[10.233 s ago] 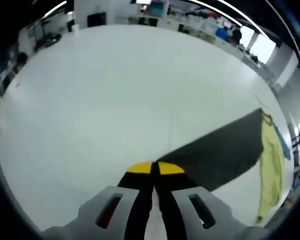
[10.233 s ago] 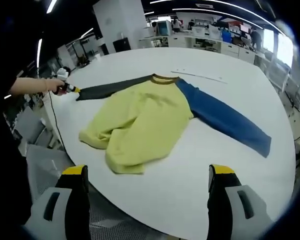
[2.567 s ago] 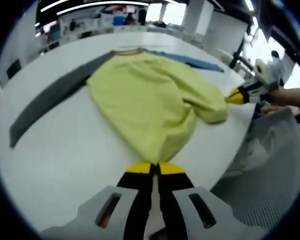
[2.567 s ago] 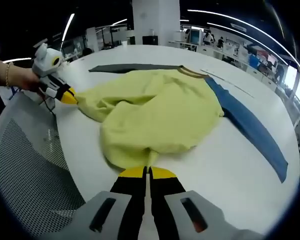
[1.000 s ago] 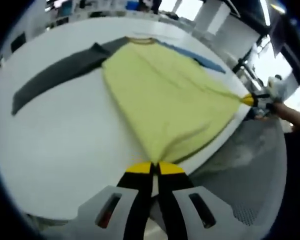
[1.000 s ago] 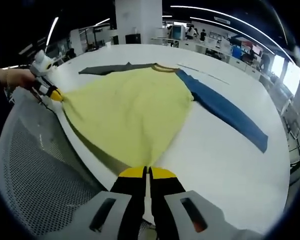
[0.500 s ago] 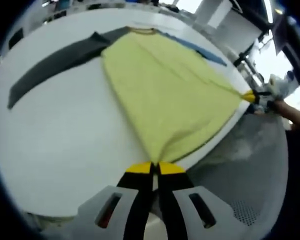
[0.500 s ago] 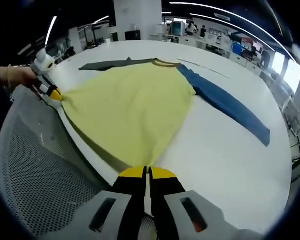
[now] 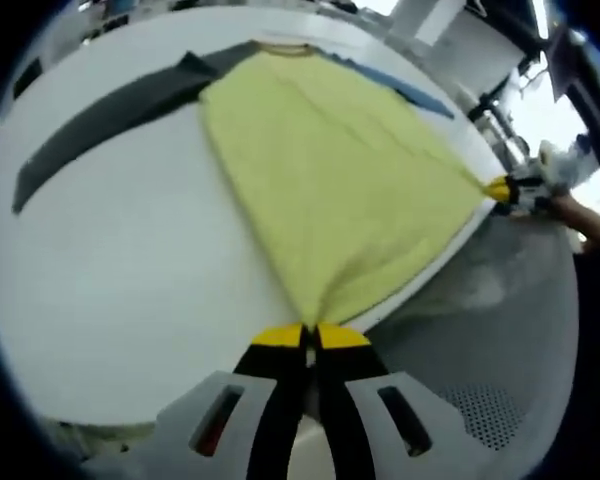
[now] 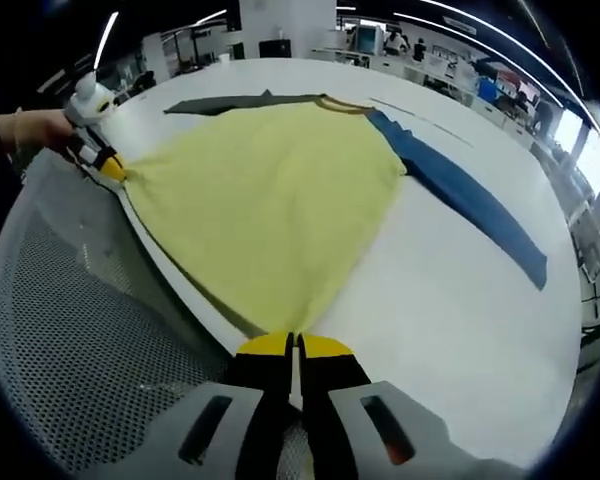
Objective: Fold the garment on the visible template until the final outline fits inside the template.
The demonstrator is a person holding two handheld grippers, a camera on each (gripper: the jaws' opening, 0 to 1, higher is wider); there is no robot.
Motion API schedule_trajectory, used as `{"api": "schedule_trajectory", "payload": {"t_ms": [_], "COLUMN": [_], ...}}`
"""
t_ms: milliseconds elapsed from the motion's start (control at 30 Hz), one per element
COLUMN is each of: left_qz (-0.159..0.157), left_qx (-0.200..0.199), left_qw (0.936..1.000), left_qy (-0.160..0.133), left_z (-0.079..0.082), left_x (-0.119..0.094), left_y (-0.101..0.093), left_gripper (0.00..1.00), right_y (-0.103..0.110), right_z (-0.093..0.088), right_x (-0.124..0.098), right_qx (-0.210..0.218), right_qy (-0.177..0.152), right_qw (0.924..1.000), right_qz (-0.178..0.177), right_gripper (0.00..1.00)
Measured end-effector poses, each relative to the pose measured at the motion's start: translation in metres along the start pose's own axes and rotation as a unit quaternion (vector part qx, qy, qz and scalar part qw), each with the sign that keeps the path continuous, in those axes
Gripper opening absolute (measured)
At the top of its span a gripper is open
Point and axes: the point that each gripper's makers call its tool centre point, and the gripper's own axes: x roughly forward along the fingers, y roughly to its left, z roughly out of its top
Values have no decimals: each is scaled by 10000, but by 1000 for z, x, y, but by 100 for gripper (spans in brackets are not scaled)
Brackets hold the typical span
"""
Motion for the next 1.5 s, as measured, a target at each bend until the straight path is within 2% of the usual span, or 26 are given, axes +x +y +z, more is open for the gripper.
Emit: {"api": "schedule_trajectory", "payload": {"t_ms": [200, 600, 1033, 1500], "left_qz": [67, 60, 76, 68], "left_qx": [128, 62, 188, 291], "left_qw": [9998, 9997, 9994, 9993], "left_qy": [139, 209, 275, 206], "left_z": [-6, -14, -19, -19], "left_x": [2, 2, 3, 2], "left_y": [2, 2, 3, 3], "left_gripper": [0, 0, 0, 0], "right_y": [6, 12, 13, 11], "right_z": [-4, -14, -17, -21], "right_x": [2, 6, 7, 9], "right_qx": [-65, -261, -381, -491], "right_qy": [145, 378, 453, 527], "right_qw": [9999, 9989, 9982, 9973], "right_qz": [51, 128, 128, 110], "right_gripper": [3, 3, 3, 4]}}
